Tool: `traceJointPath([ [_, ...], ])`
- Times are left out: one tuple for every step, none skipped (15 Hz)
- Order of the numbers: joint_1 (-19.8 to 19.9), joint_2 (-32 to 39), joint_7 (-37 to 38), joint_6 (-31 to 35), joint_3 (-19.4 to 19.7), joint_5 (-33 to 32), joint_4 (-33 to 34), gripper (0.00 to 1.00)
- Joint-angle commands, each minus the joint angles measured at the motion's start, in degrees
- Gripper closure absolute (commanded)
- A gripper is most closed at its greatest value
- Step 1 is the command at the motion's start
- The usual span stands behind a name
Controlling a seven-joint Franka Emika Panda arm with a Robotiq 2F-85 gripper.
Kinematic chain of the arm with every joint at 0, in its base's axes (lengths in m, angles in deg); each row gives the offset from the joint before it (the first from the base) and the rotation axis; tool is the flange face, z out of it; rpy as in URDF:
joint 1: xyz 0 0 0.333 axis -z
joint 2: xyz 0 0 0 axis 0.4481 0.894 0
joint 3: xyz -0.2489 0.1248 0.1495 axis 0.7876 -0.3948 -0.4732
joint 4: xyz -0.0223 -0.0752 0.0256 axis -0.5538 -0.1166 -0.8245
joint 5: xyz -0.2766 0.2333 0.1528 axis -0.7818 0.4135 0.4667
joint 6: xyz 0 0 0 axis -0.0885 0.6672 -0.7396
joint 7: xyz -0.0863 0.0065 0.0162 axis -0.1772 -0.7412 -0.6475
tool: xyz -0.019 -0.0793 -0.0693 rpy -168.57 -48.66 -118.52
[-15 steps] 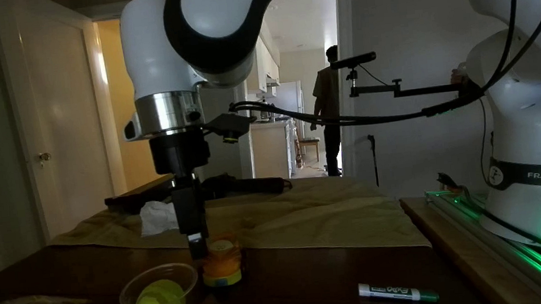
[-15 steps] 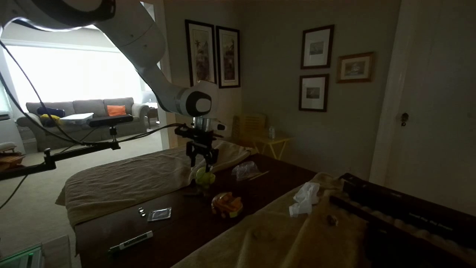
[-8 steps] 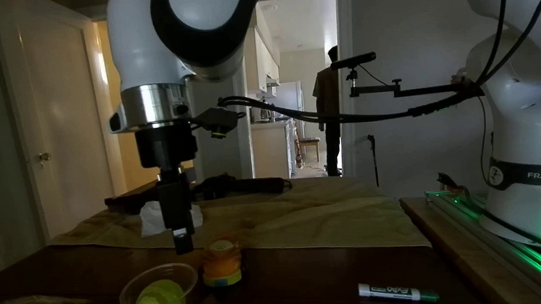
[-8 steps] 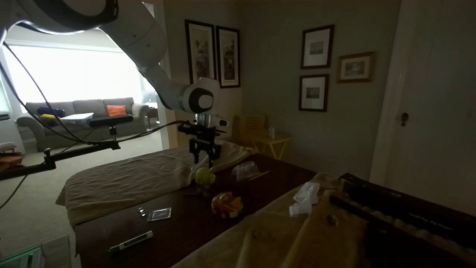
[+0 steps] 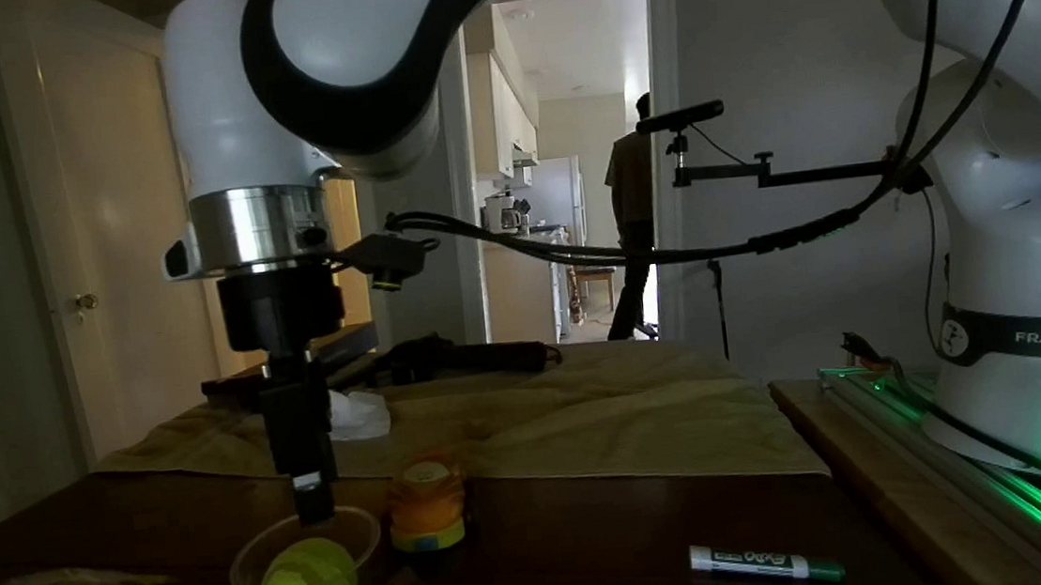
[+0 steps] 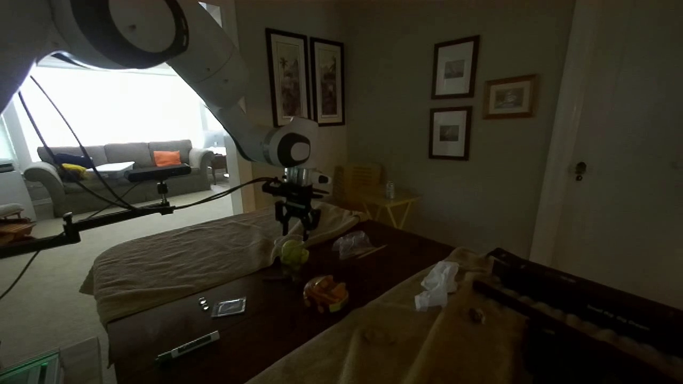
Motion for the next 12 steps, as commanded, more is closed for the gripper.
traceJointPath([
  [-0.84,3.61,-1.20,-3.27,-0.60,-2.45,6.24,0.27],
  [-1.11,4.13,-1.31,-3.55,-0.64,-2.75,7.13,0.27],
  [-1.33,4.49,-1.45,-3.90,-0.75,-2.88,7.82,0.27],
  [-1.53,4.90,-1.63,-4.12,-0.93,-2.93,8.45,0.27],
  [-1.69,5.17,-1.79,-4.38,-1.10,-2.87,9.02,0.27],
  [-1.86,5.34,-1.88,-4.41,-1.29,-2.78,9.25,0.27],
  [-2.02,5.44,-1.97,-4.55,-1.46,-2.71,9.50,0.27],
  [-2.21,5.53,-1.94,-4.49,-1.60,-2.63,9.60,0.29],
  [-2.30,5.62,-1.98,-4.34,-1.74,-2.50,9.64,0.32],
  [-2.35,5.72,-1.99,-4.24,-1.91,-2.37,9.64,0.31],
  [-2.37,5.81,-2.01,-4.21,-2.08,-2.27,9.67,0.32],
  [-2.33,5.85,-2.02,-4.10,-2.25,-2.09,9.47,0.30],
])
